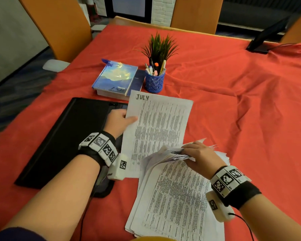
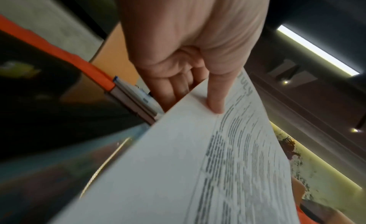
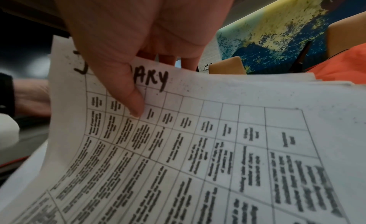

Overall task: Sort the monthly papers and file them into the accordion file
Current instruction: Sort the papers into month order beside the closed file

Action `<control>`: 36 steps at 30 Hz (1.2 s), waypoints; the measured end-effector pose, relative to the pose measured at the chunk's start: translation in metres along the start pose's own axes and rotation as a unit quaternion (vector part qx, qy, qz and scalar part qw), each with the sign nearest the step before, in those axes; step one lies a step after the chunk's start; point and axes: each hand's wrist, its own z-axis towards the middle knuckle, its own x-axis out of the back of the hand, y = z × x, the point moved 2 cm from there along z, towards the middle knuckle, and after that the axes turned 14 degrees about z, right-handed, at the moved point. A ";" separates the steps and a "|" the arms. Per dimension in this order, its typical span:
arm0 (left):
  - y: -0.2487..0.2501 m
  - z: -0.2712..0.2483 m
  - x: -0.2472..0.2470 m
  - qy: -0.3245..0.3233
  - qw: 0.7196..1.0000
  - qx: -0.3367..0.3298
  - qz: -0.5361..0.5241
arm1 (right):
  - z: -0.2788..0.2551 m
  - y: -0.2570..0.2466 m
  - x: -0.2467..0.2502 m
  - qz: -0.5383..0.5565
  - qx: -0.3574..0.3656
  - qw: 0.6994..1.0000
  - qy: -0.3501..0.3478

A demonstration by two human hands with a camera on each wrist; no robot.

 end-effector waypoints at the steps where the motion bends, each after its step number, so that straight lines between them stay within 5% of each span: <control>1: 0.004 0.001 0.009 0.015 1.000 -0.012 -0.010 | 0.002 0.003 -0.002 -0.017 -0.014 1.000 0.000; 7: 0.032 -0.001 0.083 0.166 0.983 -0.067 -0.035 | 0.001 0.005 -0.006 -0.057 -0.077 0.995 0.015; 14: 0.014 0.010 0.154 0.257 0.964 -0.045 -0.053 | -0.033 -0.016 0.036 0.108 -0.119 0.987 -0.005; 18: 0.005 0.009 0.122 0.183 0.977 -0.032 -0.106 | -0.041 -0.035 0.070 0.100 -0.192 0.974 -0.072; 25: -0.007 -0.032 -0.011 0.011 0.999 0.015 -0.031 | -0.038 -0.082 0.111 0.196 -0.225 0.939 -0.170; 31: -0.017 -0.058 -0.075 -0.075 0.994 0.057 -0.060 | -0.021 -0.068 0.098 0.119 -0.185 0.969 -0.113; 36: -0.003 -0.069 -0.078 -0.128 0.989 -0.014 -0.067 | -0.011 -0.027 0.043 0.049 -0.123 0.991 -0.022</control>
